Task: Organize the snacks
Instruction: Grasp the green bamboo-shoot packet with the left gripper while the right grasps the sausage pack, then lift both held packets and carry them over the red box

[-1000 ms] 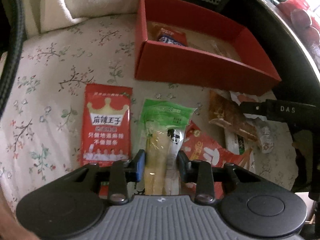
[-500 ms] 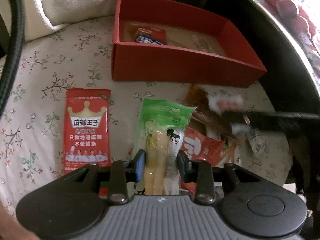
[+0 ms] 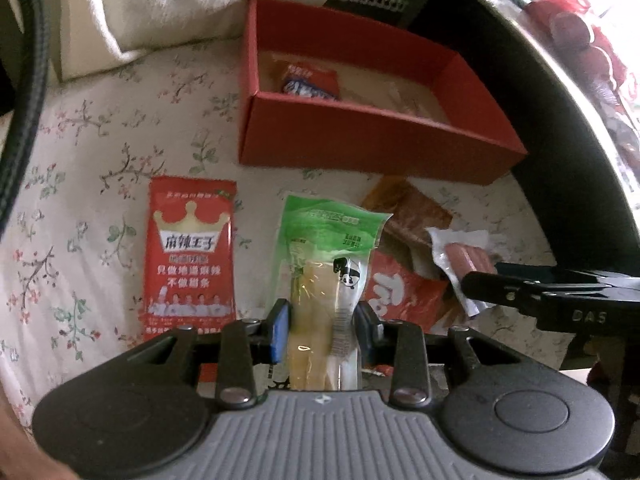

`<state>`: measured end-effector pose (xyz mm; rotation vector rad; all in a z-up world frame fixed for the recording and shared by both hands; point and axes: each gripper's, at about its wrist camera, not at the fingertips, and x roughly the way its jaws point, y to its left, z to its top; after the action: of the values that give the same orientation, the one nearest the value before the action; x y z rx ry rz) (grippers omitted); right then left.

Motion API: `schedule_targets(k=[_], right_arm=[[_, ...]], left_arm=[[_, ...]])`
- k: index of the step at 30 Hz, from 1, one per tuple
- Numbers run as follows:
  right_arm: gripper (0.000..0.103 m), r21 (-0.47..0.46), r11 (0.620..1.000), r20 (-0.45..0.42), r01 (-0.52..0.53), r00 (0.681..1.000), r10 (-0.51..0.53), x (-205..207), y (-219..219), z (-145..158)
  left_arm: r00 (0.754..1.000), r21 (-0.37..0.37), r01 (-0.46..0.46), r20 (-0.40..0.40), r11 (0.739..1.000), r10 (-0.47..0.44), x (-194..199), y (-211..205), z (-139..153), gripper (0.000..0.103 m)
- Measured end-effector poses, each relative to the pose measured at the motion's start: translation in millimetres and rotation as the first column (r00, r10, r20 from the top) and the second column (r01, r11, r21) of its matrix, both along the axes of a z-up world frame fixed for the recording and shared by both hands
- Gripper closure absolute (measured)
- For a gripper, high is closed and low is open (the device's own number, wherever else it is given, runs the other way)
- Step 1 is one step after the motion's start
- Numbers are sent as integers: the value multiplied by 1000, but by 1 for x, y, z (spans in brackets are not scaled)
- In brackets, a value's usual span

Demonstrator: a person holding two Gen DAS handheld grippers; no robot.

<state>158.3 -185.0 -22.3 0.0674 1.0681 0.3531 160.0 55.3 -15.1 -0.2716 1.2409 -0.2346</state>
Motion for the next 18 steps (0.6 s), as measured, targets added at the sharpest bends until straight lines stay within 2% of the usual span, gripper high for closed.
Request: schedule_targets(k=[1,4,5,8,11,13,18], right_arm=[[24,23,1000,-2,8,1000,-8,0,-2,1],[22,3,1000,-9,19,1000,-19,-1,-2,-1],[16,-3,1000,-24,21,999,-21,-1,-2,-4],[12,9,999,-50,39,998,-38,4,1,-9],[0,44,998,-72,41,997,-38,8,5,-7],[0,48,998,-70,35,997,-31,10,9,-9],[7,-26,998,-48,55,997,-56,13,19,-20]], left_arm=[[1000,-2,0,5,1000,0,0,0,1,75],[1000,2,2,0,1000,-2,2,-3,0,74],[1000,4,4,-6,1000,-4,2,-4,-2,74],[1000,1,9,-23,1000,-9,3,-7,-6,74],[999,4,17,-28,1000,-17,5,-10,-9,74],[999,2,20,-30,1000,-20,6,-12,-10,74],[999,7,33,-29,999,-32,6,-15,-11,74]])
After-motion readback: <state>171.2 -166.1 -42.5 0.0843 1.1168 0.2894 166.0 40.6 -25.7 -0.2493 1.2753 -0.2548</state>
